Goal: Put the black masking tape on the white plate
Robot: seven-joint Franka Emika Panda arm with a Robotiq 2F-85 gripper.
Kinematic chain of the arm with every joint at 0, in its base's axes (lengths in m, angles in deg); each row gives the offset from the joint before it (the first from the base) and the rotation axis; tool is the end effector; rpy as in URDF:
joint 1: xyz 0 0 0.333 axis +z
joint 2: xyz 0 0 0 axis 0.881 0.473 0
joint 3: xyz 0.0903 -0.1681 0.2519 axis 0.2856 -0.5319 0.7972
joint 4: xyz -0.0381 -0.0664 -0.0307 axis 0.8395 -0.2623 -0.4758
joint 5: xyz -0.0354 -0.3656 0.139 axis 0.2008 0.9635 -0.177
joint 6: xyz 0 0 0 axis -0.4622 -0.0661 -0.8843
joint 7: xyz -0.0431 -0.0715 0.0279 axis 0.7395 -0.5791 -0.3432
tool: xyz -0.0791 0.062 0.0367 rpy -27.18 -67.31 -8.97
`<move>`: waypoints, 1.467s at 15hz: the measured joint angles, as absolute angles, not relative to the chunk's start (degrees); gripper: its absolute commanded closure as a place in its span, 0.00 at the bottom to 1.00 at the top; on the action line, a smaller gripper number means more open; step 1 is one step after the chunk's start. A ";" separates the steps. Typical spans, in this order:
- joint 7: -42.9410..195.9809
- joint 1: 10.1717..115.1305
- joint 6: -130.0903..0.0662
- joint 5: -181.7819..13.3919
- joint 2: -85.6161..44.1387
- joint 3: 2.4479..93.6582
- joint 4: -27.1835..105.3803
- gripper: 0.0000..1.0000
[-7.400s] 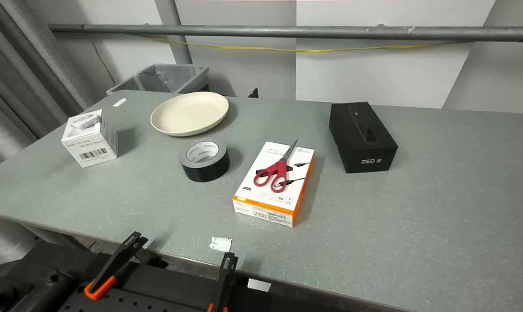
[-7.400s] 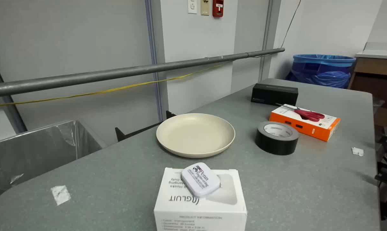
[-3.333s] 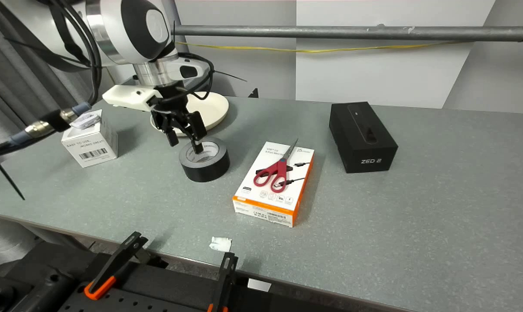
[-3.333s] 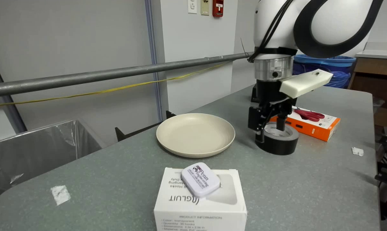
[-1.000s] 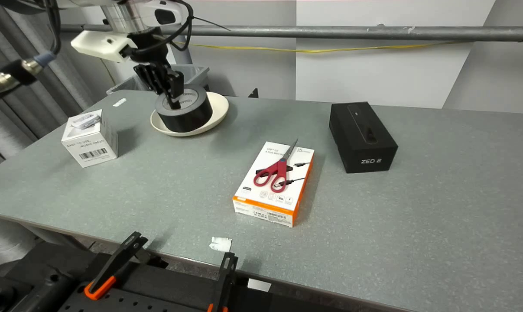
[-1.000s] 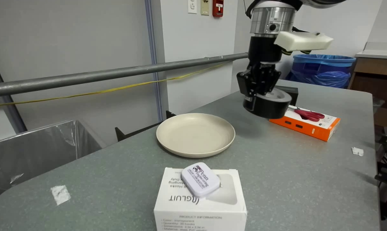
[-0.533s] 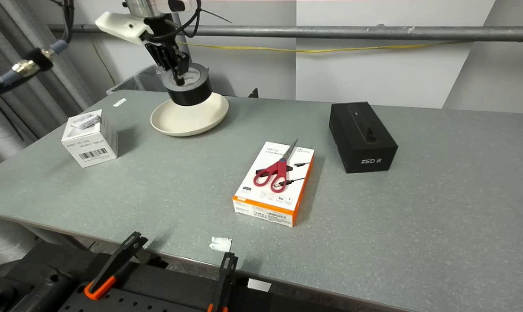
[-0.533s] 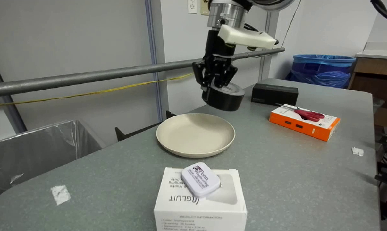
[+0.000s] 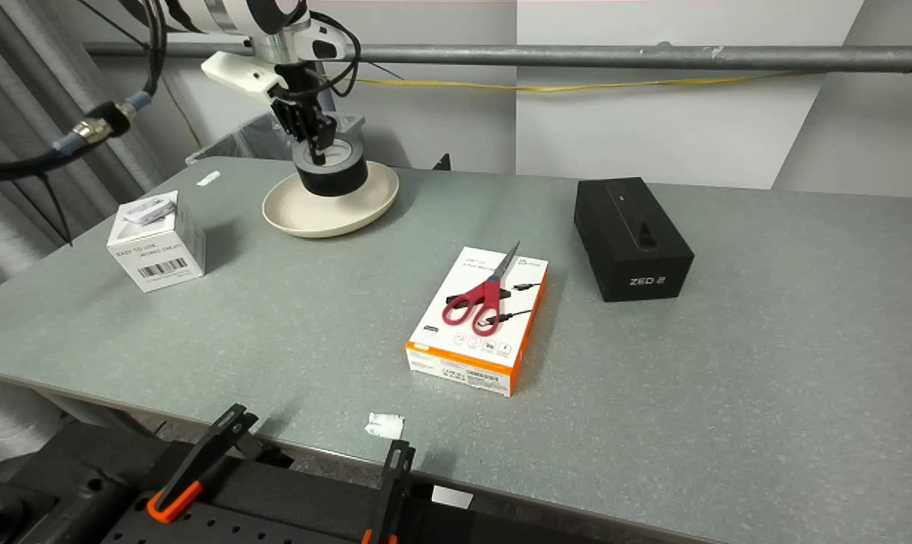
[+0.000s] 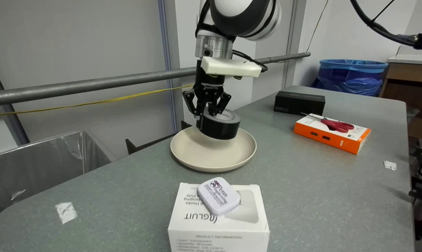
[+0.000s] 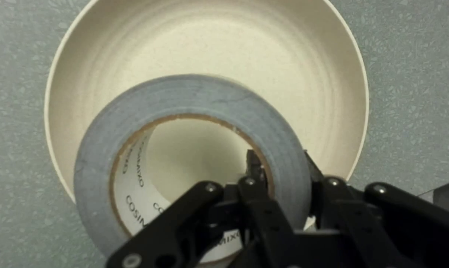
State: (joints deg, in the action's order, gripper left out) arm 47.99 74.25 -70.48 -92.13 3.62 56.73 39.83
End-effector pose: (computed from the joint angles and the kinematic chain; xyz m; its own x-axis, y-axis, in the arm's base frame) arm 0.6722 0.2003 0.2154 0.9334 -0.3581 0.0217 -0.3509 -0.9238 -0.1529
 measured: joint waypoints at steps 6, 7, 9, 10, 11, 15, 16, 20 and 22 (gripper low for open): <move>47.95 75.35 -68.08 -92.13 10.40 56.66 32.72 0.93; 47.95 75.52 -67.91 -92.13 11.10 56.65 31.94 0.93; 47.95 75.78 -67.66 -92.13 12.11 56.65 30.64 0.93; 47.93 75.85 -67.60 -92.13 12.44 56.65 30.15 0.93; 47.92 75.87 -67.53 -92.13 12.74 56.65 29.68 0.80; 47.75 75.91 -66.79 -92.13 13.78 56.49 28.04 0.32; 47.72 75.92 -66.33 -92.13 13.91 56.46 27.59 0.25; 47.67 75.96 -64.77 -92.13 14.17 56.45 26.01 0.00; 47.67 75.98 -64.21 -92.13 14.31 56.45 25.43 0.00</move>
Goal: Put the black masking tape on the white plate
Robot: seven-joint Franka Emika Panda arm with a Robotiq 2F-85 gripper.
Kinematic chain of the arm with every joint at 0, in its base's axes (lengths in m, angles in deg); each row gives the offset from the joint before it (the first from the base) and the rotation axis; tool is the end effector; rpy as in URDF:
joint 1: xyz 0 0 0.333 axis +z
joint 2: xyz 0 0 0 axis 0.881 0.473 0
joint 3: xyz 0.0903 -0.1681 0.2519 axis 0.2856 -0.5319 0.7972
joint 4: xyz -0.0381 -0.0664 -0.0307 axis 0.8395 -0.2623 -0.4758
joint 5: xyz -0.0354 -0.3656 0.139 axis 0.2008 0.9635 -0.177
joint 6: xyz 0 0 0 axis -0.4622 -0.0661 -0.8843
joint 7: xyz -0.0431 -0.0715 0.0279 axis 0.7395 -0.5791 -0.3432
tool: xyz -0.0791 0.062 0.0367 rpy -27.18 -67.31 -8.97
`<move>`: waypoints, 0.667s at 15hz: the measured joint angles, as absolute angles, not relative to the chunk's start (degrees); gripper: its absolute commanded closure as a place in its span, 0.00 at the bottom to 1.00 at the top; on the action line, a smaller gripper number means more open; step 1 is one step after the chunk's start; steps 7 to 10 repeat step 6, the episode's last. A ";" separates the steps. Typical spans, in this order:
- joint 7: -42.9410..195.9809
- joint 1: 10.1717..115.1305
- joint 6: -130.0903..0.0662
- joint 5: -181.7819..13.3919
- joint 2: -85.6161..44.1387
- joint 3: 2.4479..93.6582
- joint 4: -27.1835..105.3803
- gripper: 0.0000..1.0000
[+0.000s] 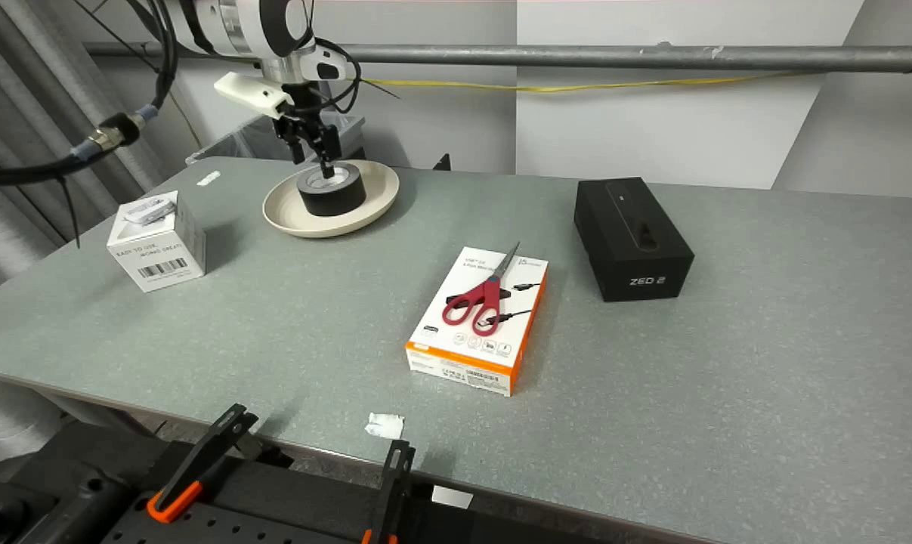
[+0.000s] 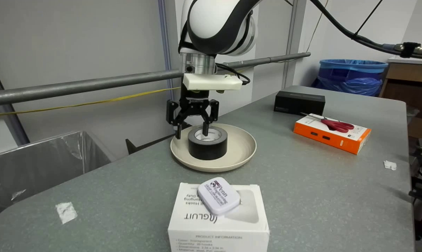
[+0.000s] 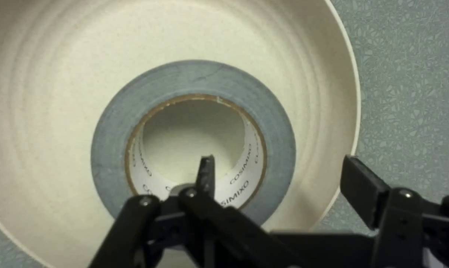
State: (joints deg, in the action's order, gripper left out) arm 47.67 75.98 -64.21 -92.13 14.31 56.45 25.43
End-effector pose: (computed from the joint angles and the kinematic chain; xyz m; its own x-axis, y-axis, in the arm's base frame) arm 0.7041 0.2263 0.1802 0.9404 -0.3392 -0.0222 -0.3390 -0.9307 -0.1372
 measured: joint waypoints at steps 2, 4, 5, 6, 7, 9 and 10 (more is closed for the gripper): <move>47.63 75.98 -63.73 -92.13 14.44 56.45 24.91 0.00; 47.62 75.98 -62.36 -92.37 14.50 56.45 24.33 0.00; 47.62 75.98 -61.58 -92.53 14.50 56.45 24.05 0.00; 47.62 75.98 -61.13 -92.69 14.50 56.45 23.86 0.00; 47.62 75.98 -61.13 -92.69 14.50 56.45 23.86 0.00; 47.62 75.98 -61.13 -92.69 14.50 56.45 23.86 0.00; 47.62 75.98 -61.13 -92.69 14.50 56.45 23.86 0.00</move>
